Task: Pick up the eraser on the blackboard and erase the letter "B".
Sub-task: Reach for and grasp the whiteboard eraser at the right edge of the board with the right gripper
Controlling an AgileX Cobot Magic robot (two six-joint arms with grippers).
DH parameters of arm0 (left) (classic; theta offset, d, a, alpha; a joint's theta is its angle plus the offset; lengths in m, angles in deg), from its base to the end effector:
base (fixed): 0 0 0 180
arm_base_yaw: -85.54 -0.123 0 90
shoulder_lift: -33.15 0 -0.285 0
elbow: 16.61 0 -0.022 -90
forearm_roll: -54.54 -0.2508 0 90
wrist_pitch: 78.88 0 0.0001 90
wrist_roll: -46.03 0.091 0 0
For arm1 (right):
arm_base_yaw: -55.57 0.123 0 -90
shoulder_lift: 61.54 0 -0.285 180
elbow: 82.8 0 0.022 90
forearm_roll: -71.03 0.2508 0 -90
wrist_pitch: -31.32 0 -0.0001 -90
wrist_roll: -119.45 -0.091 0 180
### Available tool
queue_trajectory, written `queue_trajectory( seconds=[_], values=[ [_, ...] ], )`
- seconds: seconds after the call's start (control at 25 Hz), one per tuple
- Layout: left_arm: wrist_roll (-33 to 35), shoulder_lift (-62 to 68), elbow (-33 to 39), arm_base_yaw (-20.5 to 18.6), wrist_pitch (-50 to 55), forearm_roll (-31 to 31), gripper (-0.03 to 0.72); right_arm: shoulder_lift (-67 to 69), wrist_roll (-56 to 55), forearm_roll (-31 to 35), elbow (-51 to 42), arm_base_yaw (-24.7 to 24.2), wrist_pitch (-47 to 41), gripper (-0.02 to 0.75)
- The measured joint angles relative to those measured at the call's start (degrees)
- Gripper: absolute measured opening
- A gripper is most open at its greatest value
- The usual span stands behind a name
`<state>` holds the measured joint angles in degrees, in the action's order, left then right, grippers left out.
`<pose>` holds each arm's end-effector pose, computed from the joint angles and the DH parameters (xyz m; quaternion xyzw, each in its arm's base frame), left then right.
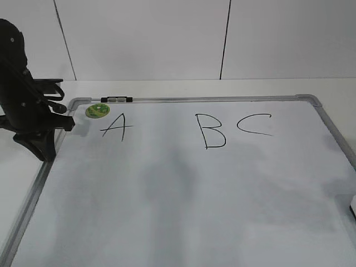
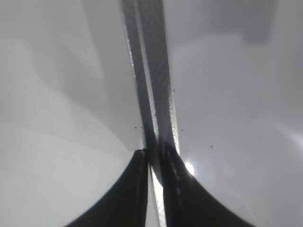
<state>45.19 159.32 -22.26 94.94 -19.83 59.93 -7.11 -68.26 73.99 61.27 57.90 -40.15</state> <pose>0.3897 -0.0719 0.1540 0.0506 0.9979 -0.0406 0.0001 0.1132 0.0091 0.2889 0.0506 0.9858 0.0392 0.1550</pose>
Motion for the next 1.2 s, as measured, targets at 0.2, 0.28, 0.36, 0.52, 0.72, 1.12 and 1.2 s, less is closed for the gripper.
queue_trajectory(
  seconds=[0.2,0.28,0.36,0.52,0.72,1.12,1.2],
  values=[
    [-0.9,0.0,0.0,0.0,0.0,0.2,0.037,0.0,0.0,-2.4,0.0,0.0,0.0,0.612],
    [-1.0,0.0,0.0,0.0,0.0,0.2,0.037,0.3,0.0,-3.0,0.0,0.0,0.0,0.650],
    [-1.0,0.0,0.0,0.0,0.0,0.2,0.037,1.1,-0.9,-3.0,0.0,0.0,0.0,0.663],
    [-1.0,0.0,0.0,0.0,0.0,0.2,0.037,5.1,-1.9,-3.3,0.1,0.0,0.0,0.667],
    [-1.0,0.0,0.0,0.0,0.1,0.2,0.037,10.8,-2.2,-3.3,0.1,0.0,0.4,0.667],
    [-1.0,0.0,0.0,0.0,0.1,0.2,0.037,21.7,-2.4,-5.4,0.2,0.0,7.0,0.667],
    [-1.0,0.0,0.0,0.0,0.1,0.2,0.037,23.4,-2.5,-6.7,0.2,0.0,8.0,0.667]
  ],
)
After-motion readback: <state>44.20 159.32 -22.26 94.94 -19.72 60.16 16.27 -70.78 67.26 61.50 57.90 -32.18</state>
